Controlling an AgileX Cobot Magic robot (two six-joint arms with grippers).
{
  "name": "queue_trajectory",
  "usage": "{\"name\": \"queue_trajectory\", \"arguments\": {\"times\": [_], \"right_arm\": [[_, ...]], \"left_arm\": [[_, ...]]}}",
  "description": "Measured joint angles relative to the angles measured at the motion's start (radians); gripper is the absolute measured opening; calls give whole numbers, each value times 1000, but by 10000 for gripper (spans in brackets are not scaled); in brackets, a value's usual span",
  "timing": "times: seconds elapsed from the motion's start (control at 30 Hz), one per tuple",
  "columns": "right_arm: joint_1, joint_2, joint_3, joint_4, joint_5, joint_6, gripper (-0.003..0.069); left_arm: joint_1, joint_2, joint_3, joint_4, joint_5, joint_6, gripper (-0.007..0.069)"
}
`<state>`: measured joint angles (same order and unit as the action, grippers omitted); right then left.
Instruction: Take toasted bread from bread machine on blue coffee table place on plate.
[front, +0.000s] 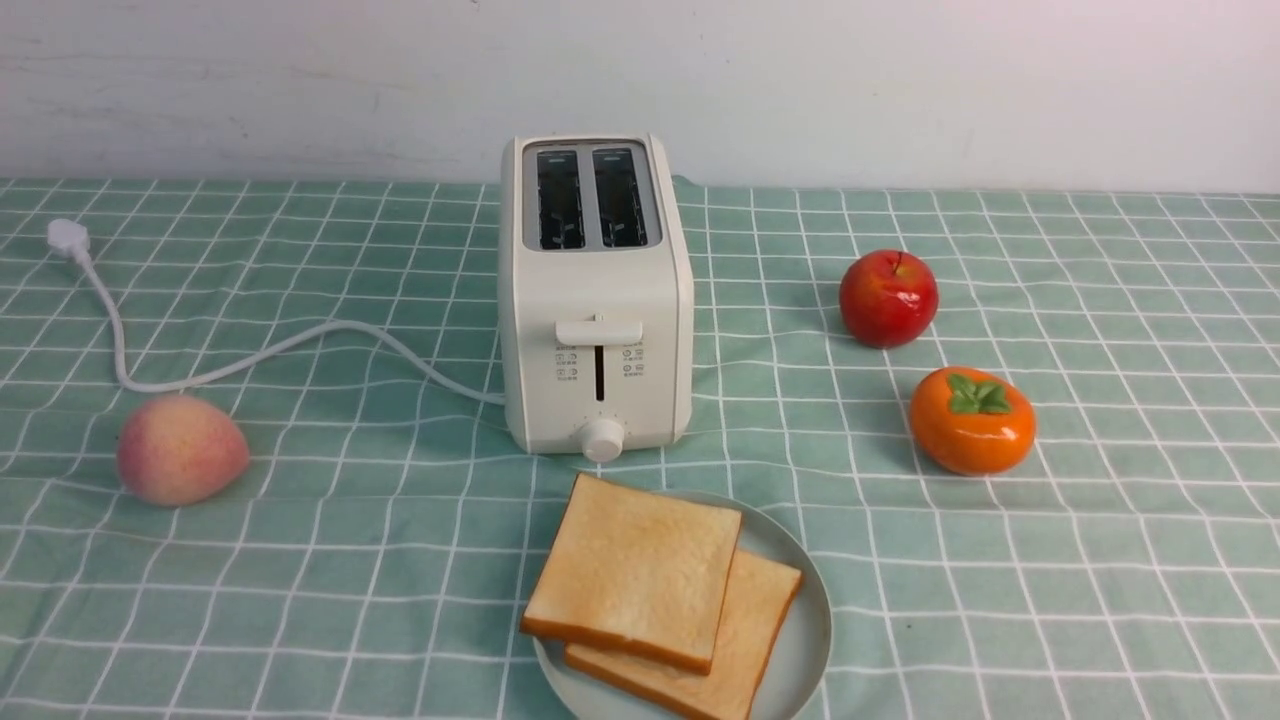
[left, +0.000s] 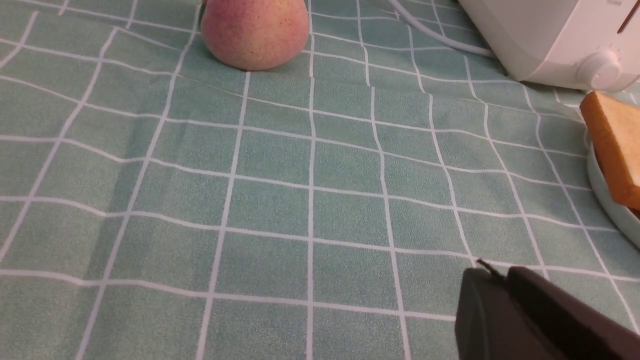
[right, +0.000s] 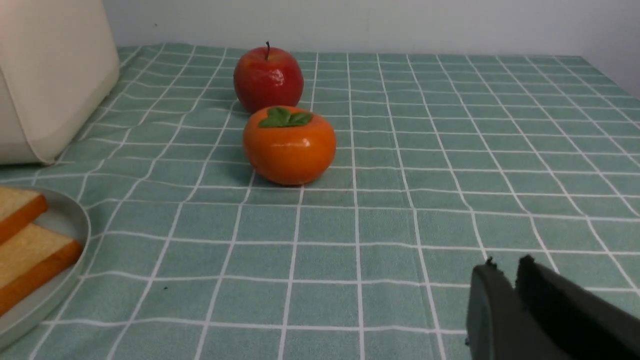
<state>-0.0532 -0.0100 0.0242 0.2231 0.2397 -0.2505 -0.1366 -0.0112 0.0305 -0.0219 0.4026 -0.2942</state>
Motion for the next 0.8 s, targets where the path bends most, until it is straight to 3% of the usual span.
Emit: {"name": "queue_trajectory", "arguments": {"times": [0.3, 0.8], "right_arm": [[-1, 0, -5, 0, 135, 28, 87], [-1, 0, -7, -1, 144, 33, 104]], "left_arm": [[0, 0, 0, 0, 0, 0, 40], [0, 0, 0, 0, 0, 0, 58]]}}
